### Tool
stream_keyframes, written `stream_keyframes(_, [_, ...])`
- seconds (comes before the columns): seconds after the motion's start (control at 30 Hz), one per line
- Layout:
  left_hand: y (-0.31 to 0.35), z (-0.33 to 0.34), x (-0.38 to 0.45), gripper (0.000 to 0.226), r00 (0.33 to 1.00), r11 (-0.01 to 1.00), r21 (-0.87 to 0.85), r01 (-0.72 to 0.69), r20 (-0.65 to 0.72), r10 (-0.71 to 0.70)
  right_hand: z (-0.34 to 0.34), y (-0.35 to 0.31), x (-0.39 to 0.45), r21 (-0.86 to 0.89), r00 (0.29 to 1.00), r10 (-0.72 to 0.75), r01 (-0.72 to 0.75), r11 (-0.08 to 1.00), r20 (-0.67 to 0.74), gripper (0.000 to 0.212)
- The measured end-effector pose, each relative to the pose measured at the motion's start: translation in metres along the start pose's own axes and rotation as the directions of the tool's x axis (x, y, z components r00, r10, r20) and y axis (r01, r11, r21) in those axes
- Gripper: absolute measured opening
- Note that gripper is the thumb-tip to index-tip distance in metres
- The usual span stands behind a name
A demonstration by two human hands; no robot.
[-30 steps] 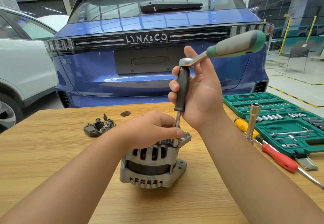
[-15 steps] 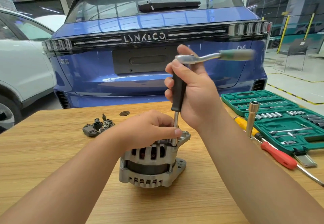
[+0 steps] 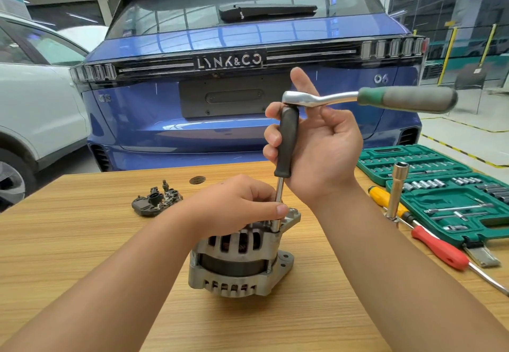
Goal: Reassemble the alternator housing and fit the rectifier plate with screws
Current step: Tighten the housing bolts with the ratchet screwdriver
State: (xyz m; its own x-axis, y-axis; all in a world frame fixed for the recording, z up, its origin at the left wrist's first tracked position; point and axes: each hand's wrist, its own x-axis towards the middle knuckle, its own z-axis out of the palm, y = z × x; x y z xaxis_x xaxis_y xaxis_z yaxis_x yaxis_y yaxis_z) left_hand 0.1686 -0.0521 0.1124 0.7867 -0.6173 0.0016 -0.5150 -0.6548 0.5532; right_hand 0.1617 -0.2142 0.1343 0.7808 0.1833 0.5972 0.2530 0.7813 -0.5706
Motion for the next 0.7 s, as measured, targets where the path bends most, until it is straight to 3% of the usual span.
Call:
stream_keyframes(0.17, [-0.001, -0.001, -0.001, 0.030, 1.000, 1.000, -0.023, -0.009, 0.008, 0.010, 0.003, -0.002, 0.002, -0.037, 0.997, 0.050, -0.053, 0.998, -0.067, 0.048])
stream_keyframes(0.3, [0.003, -0.001, 0.000, 0.028, 1.000, 1.000, 0.000, -0.009, 0.026, 0.009, 0.012, -0.004, 0.006, -0.209, 0.954, 0.024, -0.090, 0.974, -0.299, 0.024])
stream_keyframes(0.4, [0.004, -0.001, 0.001, 0.028, 0.999, 0.999, 0.044, -0.010, 0.049, 0.008, 0.008, -0.013, 0.007, -0.287, 0.889, 0.026, -0.175, 0.942, -0.458, 0.018])
stream_keyframes(0.53, [0.002, -0.002, 0.000, 0.034, 1.000, 1.000, 0.007, 0.005, 0.027, -0.005, 0.010, -0.017, 0.004, -0.080, 0.931, 0.231, -0.263, 0.961, -0.283, 0.022])
stream_keyframes(0.6, [0.002, -0.002, 0.000, 0.027, 1.000, 1.000, -0.014, 0.005, 0.030, -0.004, 0.014, -0.011, 0.003, -0.091, 0.966, 0.161, -0.182, 0.979, -0.203, 0.033])
stream_keyframes(0.7, [0.005, -0.002, -0.001, 0.025, 1.000, 0.999, -0.032, -0.004, 0.029, 0.005, 0.021, 0.001, 0.000, -0.428, 0.978, -0.117, 0.032, 0.903, -0.172, 0.036])
